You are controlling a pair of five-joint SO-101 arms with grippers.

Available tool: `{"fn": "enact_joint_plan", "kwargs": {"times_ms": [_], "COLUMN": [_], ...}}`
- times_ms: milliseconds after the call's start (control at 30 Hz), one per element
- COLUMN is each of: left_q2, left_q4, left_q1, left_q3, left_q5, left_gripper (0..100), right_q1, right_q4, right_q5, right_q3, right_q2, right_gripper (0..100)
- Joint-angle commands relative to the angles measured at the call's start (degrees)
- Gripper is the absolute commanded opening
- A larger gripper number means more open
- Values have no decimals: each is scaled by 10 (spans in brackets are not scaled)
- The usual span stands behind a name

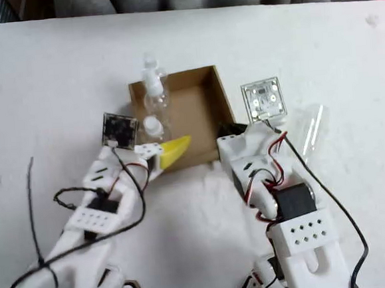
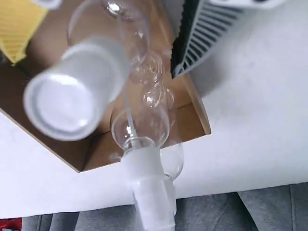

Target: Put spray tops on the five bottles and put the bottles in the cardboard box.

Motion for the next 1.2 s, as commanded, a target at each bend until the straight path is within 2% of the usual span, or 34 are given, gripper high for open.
{"fn": "enact_joint_plan", "kwargs": {"times_ms": [0, 167, 300, 533, 633, 800, 900, 1000, 1167], "left_q2": [-136, -249, -325, -422, -447, -462, -462, -464, -464], "left_q4": [128, 278, 391, 561, 624, 719, 754, 748, 688], "left_q1": [-6, -2, -4, -4, -4, -5, -1, 0, 0], "left_q3": [-20, -20, -20, -19, -19, -19, -18, 17, 73], "left_q5": [4, 3, 3, 3, 3, 4, 3, 2, 3], "left_gripper": [408, 408, 408, 405, 404, 404, 404, 404, 404], "right_q1": [5, 6, 34, 128, 169, 278, 344, 391, 405], "right_q4": [-12, -8, -7, 26, 75, 156, 186, 239, 374], "right_q5": [6, 6, 18, 240, 307, 462, 532, 585, 716], "right_q3": [-4, -4, -4, -3, -4, -4, -4, -4, -4], "right_q2": [0, 0, 0, -1, -2, 0, 0, 0, 0], "right_gripper": [15, 15, 15, 16, 16, 16, 17, 18, 50]}}
